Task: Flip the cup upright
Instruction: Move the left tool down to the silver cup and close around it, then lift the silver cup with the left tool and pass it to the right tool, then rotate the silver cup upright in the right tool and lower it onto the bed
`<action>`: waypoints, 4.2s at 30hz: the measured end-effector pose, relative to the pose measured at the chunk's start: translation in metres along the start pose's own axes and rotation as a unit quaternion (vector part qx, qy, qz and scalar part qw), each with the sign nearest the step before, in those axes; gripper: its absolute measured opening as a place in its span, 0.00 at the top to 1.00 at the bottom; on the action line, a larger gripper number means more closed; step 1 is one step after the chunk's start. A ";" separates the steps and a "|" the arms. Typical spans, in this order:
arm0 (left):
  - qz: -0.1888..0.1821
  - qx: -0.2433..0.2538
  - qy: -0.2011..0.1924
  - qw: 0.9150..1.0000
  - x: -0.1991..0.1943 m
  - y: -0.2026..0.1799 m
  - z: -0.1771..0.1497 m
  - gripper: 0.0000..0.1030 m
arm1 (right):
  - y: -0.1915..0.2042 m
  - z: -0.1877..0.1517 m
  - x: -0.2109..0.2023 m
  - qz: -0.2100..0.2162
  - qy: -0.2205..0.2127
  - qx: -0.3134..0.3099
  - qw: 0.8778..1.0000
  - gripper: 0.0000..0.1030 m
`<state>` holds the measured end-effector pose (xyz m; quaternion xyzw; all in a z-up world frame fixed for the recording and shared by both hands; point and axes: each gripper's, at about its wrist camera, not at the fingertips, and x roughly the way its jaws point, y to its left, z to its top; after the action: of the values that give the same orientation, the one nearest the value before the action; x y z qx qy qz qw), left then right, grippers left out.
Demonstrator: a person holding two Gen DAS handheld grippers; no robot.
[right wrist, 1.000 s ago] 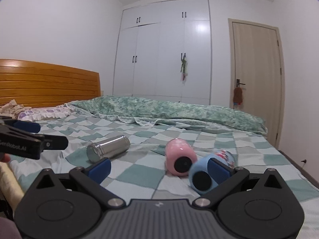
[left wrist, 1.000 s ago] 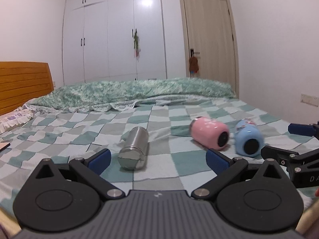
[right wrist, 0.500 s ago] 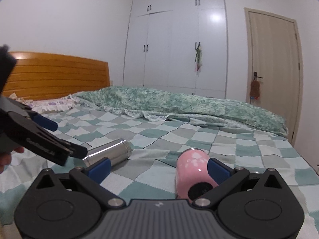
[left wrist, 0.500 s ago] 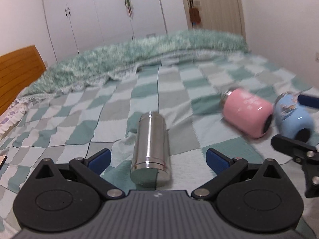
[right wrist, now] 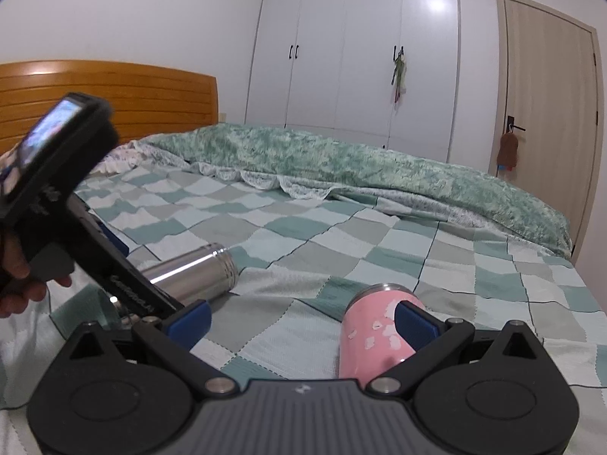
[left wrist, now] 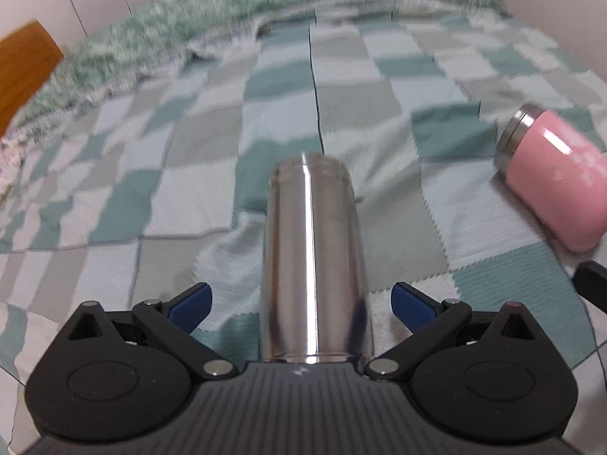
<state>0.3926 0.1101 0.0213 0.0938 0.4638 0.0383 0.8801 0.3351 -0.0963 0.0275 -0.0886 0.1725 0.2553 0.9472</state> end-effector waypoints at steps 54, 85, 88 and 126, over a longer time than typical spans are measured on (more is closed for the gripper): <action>-0.096 -0.104 -0.077 0.987 -0.180 -0.052 -0.189 0.00 | 0.051 -0.030 -0.233 -0.040 0.008 0.002 0.999 0.00; -0.097 -0.057 -0.130 0.985 -0.134 0.065 -0.204 0.00 | 0.112 -0.024 -0.034 0.020 0.279 0.180 0.943 0.15; -0.096 -0.063 -0.125 0.985 -0.130 0.069 -0.204 0.00 | 0.108 -0.030 -0.029 0.037 0.284 0.209 0.935 0.27; -0.057 -0.092 -0.144 0.984 -0.138 0.088 -0.217 0.00 | 0.188 0.020 -0.032 0.068 -0.003 0.017 0.998 0.39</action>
<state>0.1376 0.2030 0.0309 -0.0093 0.3308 0.0167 0.9435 0.2177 0.0547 0.0428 -0.0596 0.1794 0.3169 0.9294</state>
